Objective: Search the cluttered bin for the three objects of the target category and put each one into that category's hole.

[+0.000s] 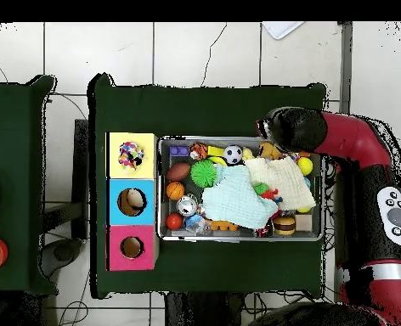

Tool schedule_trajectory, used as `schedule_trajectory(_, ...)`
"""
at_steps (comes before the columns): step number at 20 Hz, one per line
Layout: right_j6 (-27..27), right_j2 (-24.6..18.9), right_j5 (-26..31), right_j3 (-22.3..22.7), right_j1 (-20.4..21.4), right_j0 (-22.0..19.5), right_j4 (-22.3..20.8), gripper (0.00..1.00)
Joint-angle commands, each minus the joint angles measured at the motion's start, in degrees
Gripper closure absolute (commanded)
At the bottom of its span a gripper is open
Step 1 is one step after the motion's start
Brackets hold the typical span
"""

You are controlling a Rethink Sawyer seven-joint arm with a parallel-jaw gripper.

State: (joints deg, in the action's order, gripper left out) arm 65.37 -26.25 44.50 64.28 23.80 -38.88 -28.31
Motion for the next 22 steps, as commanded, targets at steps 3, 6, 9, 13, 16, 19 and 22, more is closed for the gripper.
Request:
schedule_trajectory(3,-16.29,0.81,10.24,-3.67,-3.74,-0.35,-6.75,0.00)
schedule_trajectory(6,-16.54,1.00,11.08,-3.00,-2.96,-0.83,-7.57,0.00)
schedule_trajectory(9,-16.35,0.79,11.62,-1.95,-2.09,-1.26,-7.87,0.00)
schedule_trajectory(13,-16.49,0.19,12.44,0.03,0.23,-1.80,-7.89,0.00)
schedule_trajectory(16,-18.42,-1.05,14.02,1.13,2.94,-2.94,-6.83,0.00)
schedule_trajectory(19,-20.41,-2.00,14.11,1.56,3.33,-4.67,-6.57,0.00)
schedule_trajectory(22,-21.49,-2.64,11.15,0.75,-0.17,-6.79,-7.77,0.00)
